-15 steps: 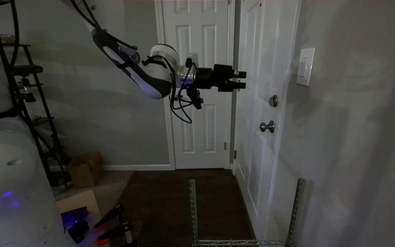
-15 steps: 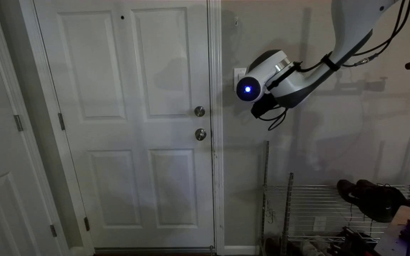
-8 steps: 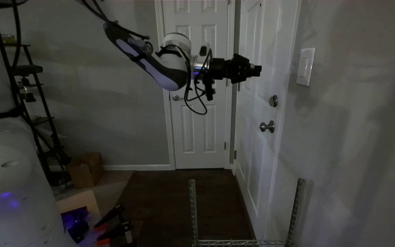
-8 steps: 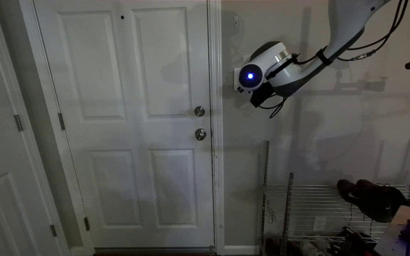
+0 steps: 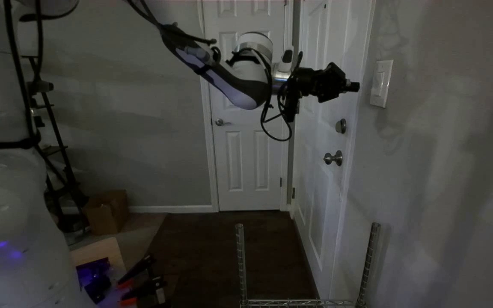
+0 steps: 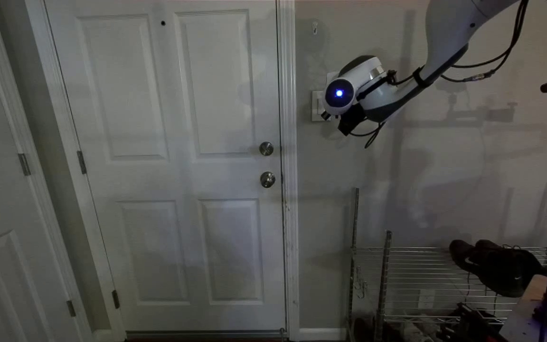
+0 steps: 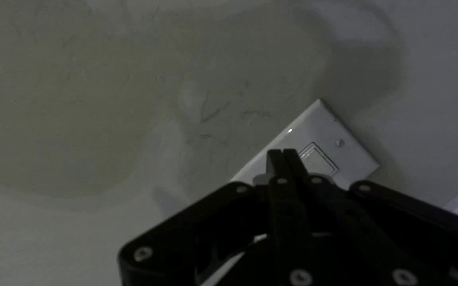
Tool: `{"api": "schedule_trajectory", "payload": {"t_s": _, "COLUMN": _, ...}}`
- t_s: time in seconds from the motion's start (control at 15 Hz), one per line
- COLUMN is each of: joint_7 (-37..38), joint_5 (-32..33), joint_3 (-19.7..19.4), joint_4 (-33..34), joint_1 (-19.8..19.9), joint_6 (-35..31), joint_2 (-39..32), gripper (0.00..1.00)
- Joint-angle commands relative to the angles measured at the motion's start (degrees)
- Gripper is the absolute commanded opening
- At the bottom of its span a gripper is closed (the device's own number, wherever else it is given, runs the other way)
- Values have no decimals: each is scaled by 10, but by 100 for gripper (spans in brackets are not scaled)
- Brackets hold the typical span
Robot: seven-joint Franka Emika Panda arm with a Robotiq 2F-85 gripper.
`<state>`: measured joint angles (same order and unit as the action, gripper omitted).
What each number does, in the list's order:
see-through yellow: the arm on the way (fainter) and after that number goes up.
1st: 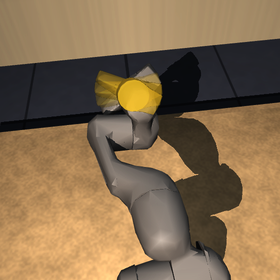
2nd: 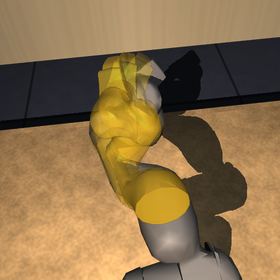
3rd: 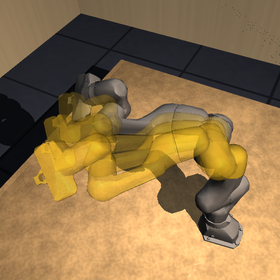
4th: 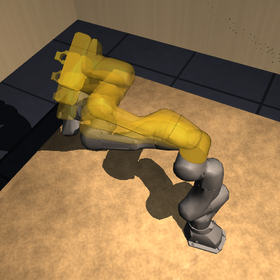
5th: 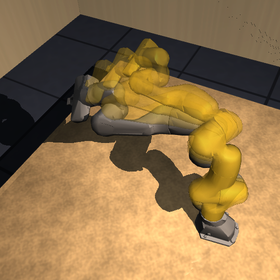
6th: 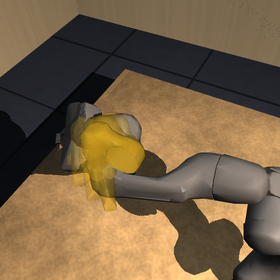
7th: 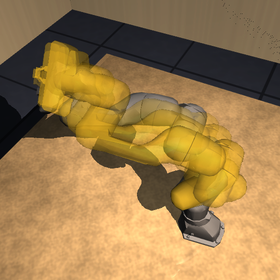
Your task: Flip the switch to turn on the light
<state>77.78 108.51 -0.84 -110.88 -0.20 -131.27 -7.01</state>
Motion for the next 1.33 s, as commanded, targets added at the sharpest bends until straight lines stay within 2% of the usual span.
{"api": "schedule_trajectory", "payload": {"t_s": 0.0, "joint_7": -31, "joint_5": 7, "joint_3": 2, "joint_4": 38, "joint_1": 11, "joint_6": -14, "joint_2": -26, "gripper": 5}}
{"api": "schedule_trajectory", "payload": {"t_s": 1.27, "joint_7": -14, "joint_5": -1, "joint_3": 8, "joint_4": 42, "joint_1": 7, "joint_6": -1, "joint_2": -32, "gripper": 5}}
